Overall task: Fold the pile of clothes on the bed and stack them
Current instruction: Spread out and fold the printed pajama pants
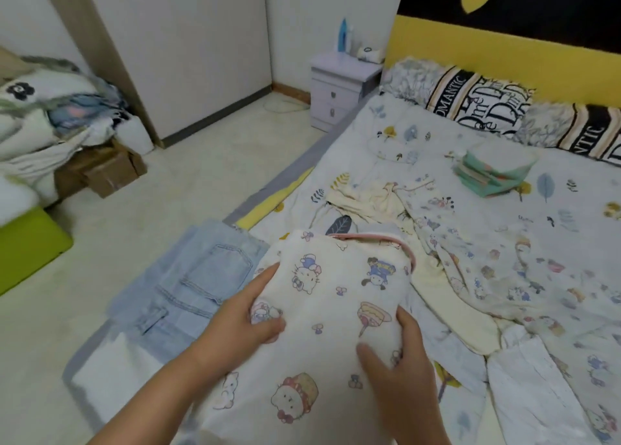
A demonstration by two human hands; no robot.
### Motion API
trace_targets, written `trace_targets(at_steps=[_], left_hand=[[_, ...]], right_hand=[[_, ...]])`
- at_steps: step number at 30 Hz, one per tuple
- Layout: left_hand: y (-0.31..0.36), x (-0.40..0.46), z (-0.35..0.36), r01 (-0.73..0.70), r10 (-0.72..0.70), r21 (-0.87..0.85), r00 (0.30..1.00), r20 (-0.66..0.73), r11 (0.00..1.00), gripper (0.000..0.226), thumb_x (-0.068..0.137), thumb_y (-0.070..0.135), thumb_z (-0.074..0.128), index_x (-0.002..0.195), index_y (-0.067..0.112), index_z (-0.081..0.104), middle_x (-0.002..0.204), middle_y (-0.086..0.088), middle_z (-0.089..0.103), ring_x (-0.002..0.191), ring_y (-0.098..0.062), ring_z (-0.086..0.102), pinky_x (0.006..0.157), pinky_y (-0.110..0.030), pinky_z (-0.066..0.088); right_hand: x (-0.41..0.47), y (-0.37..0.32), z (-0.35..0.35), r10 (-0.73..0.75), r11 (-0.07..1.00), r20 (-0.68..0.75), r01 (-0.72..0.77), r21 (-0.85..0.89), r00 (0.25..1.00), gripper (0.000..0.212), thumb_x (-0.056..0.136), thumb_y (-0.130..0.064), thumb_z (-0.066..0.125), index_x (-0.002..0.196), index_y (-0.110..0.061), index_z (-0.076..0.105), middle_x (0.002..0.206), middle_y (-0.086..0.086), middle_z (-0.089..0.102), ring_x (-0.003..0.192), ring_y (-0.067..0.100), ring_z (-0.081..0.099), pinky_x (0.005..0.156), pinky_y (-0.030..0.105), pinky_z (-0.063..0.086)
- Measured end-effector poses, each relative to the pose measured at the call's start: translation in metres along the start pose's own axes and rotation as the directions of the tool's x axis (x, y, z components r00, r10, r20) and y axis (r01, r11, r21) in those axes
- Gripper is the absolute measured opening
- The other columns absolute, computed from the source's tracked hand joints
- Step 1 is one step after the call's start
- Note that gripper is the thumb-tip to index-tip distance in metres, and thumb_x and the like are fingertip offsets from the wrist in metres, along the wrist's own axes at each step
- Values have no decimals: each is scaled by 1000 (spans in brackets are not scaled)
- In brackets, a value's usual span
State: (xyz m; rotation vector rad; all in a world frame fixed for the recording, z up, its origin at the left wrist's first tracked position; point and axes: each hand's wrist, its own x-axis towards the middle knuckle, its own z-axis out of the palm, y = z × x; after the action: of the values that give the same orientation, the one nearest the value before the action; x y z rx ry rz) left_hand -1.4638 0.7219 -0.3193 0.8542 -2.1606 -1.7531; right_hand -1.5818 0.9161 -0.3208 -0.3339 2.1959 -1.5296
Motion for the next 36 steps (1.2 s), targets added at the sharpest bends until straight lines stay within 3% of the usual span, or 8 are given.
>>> trace_targets(at_steps=[8, 12, 21, 26, 29, 32, 34, 36], left_hand=[[-7, 35, -121, 64, -63, 54, 998, -6, 997, 74, 78, 10, 70, 130, 53, 41, 115, 20, 63, 90, -1, 66, 74, -17, 54], [-20, 62, -177, 115, -118, 163, 993, 9, 980, 75, 68, 20, 69, 129, 55, 42, 136, 11, 51, 116, -16, 57, 94, -43, 50], [-98, 121, -236, 218, -223, 87, 973, 59, 972, 65, 83, -5, 60, 134, 31, 46, 92, -2, 69, 72, -10, 63, 67, -22, 53], [-164, 126, -229, 344, -434, 522, 899, 56, 780, 56, 97, 19, 45, 147, 27, 20, 117, -2, 61, 94, -14, 59, 82, -22, 41], [-180, 123, -219, 290, -301, 380, 953, -30, 878, 49, 96, 11, 45, 131, 45, 41, 114, 3, 64, 94, -10, 62, 89, -25, 47], [-189, 123, -215, 234, -218, 226, 972, -91, 946, 62, 95, 7, 44, 113, 67, 46, 88, 10, 61, 74, -6, 61, 73, -25, 55], [-187, 123, -210, 234, -179, 507, 971, -156, 829, 54, 92, 11, 47, 136, 42, 40, 102, -3, 55, 80, -11, 51, 69, -22, 46], [-188, 126, -205, 167, 53, 760, 965, -256, 628, 64, 83, 13, 55, 143, 17, 31, 128, -15, 46, 100, -23, 50, 84, -35, 46]], right_hand=[[14, -48, 112, -32, 999, 15, 32, -11, 999, 58, 79, -17, 68, 117, -45, 34, 93, -32, 51, 80, -13, 51, 58, 5, 37], [29, -56, 175, -9, 1000, 33, 9, -17, 999, 66, 79, -16, 67, 137, -29, 36, 116, -13, 56, 100, 12, 57, 86, 28, 47], [73, -22, 280, 125, 992, 59, -123, -30, 990, 67, 81, -15, 65, 140, -23, 35, 111, -11, 59, 97, 13, 58, 84, 30, 50], [73, 19, 309, 292, 943, 121, -264, -203, 949, 67, 90, -20, 56, 146, -11, 21, 145, 8, 37, 129, 24, 39, 107, 37, 34], [69, 32, 307, 273, 933, 26, -258, -253, 962, 64, 89, -18, 56, 144, -18, 25, 139, 7, 44, 116, 24, 51, 97, 30, 40], [65, 39, 306, 245, 921, -28, -242, -307, 969, 63, 87, -18, 59, 143, -16, 30, 137, 7, 45, 117, 24, 49, 101, 35, 40], [65, 37, 307, 250, 842, -64, -249, -478, 966, 71, 83, -19, 64, 144, -12, 28, 133, 14, 44, 116, 30, 47, 98, 40, 42], [72, 33, 306, 36, 773, -171, -136, -619, 985, 74, 71, -13, 72, 137, -3, 41, 121, 25, 49, 104, 41, 54, 83, 47, 50]])
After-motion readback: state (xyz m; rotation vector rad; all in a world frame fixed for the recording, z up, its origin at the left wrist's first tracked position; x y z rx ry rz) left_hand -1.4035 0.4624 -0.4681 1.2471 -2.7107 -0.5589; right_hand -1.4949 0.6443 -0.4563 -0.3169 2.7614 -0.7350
